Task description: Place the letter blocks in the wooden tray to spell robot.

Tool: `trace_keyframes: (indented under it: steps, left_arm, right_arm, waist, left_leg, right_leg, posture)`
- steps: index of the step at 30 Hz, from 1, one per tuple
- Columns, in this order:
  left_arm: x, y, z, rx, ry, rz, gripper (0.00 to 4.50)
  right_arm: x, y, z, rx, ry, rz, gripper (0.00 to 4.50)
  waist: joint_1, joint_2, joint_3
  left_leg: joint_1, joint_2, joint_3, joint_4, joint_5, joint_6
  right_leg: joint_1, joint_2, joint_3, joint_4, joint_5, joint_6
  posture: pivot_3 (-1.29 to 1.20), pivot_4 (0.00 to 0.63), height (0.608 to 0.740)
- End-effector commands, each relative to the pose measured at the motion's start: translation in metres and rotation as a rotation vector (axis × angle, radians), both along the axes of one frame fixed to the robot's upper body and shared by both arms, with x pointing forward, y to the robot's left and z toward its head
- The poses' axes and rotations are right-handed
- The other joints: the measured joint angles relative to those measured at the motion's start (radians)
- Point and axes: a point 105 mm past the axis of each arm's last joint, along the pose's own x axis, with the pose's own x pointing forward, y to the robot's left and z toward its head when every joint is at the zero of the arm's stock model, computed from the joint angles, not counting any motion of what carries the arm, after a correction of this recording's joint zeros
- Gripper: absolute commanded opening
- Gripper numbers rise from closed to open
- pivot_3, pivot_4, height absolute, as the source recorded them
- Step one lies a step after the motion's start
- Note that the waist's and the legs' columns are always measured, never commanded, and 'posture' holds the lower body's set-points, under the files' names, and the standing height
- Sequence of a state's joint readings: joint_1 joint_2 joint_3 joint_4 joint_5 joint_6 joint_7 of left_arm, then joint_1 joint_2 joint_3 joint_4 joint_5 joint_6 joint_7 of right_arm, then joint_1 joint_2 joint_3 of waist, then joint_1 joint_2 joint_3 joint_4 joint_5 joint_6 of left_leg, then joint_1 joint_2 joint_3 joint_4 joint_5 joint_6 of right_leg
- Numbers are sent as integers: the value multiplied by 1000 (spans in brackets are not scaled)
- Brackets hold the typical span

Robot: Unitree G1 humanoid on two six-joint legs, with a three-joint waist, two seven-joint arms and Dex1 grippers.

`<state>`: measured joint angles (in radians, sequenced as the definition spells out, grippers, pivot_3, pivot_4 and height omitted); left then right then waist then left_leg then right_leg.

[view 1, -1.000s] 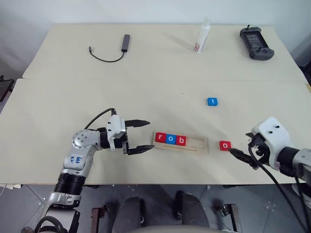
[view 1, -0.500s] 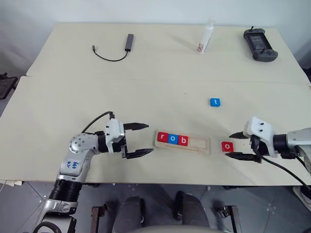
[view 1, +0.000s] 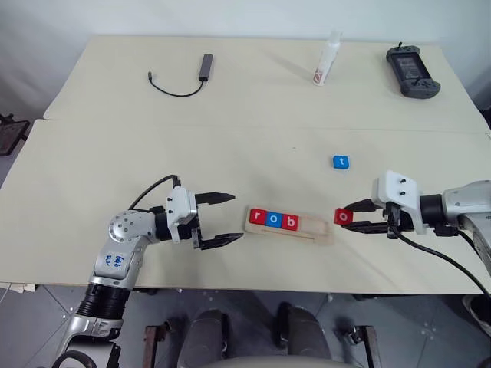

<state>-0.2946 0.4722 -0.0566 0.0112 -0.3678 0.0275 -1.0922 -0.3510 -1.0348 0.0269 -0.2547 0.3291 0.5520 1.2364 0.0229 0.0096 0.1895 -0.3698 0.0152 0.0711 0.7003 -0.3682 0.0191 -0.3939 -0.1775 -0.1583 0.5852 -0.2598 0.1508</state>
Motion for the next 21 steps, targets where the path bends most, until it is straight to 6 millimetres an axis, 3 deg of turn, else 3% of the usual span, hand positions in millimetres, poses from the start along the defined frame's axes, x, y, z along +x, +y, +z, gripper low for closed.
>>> trace_keyframes:
  steps: [1, 7, 14, 15, 21]
  left_arm:
    - [-4, -1, 5, -18, -35, -1, 4500]
    - [-5, -1, 5, -20, -36, 10, 4500]
    - [-7, 0, 5, -18, -35, 21, 4500]
    - [-7, 1, 5, -18, -35, 23, 4500]
    - [-7, 1, 6, -18, -37, 26, 4500]
  right_arm:
    - [-2, 21, -1, -1, 14, 31, 1447]
    - [3, 38, -12, -5, 18, 44, 1447]
    - [8, 43, -23, 3, 18, 31, 1447]
    - [10, 44, -23, 10, 14, 25, 2198]
    - [13, 35, -11, 17, -42, 0, 4264]
  waist:
    - [0, 0, 0]
    - [1, 0, 0]
    - [1, 0, 0]
    - [1, 0, 0]
    - [1, 0, 0]
  left_leg:
    - [0, 0, 0, 0, 0, 0]
    - [-1, -1, -1, 0, 0, 0]
    - [-1, -1, -1, 0, 0, 0]
    - [-1, -1, -1, 0, 0, 0]
    - [-1, -1, 0, 0, 0, 0]
  right_leg:
    - [0, 0, 0, 0, 0, 0]
    - [0, 0, -1, 0, 0, 0]
    - [0, 0, -1, 0, 0, 0]
    - [0, 0, -1, 0, 0, 0]
    - [0, 0, -1, 0, 0, 0]
  posture:
    - [0, 150, 740]
    - [0, 150, 740]
    - [0, 150, 740]
    - [0, 150, 740]
    - [0, 150, 740]
